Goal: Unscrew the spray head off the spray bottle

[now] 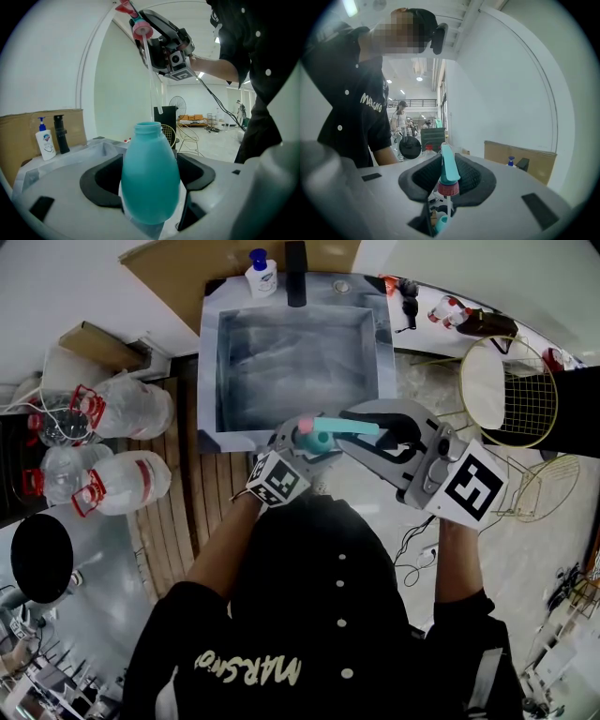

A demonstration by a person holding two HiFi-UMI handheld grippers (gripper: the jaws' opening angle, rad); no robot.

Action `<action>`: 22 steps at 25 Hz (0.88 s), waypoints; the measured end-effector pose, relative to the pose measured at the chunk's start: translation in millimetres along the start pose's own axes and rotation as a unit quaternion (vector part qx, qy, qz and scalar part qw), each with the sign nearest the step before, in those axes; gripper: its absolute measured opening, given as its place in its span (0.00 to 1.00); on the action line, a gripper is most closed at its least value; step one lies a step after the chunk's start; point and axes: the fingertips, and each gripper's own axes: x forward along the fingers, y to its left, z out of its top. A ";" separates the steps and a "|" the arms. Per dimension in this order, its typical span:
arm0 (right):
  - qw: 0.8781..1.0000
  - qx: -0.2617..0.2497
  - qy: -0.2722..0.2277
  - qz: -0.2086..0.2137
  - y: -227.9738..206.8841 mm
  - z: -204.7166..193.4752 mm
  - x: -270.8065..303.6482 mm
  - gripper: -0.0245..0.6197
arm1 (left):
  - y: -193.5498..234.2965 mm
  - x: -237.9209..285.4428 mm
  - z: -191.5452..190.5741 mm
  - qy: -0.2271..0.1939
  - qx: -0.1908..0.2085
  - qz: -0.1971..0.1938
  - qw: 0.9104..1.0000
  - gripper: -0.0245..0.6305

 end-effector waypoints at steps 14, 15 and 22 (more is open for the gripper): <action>1.000 -0.008 -0.010 -0.003 0.3 7.8 1.1 0.19 | 1.4 -1.7 -1.8 0.002 0.001 0.001 1.000 0.60; 1.000 -0.009 -0.011 -0.002 0.7 7.8 0.9 0.19 | 1.4 -1.4 -1.7 0.002 0.001 0.002 1.000 0.60; 1.000 -0.010 -0.013 0.002 0.9 7.9 0.8 0.19 | 1.8 0.4 -2.0 0.003 0.001 0.002 1.000 0.60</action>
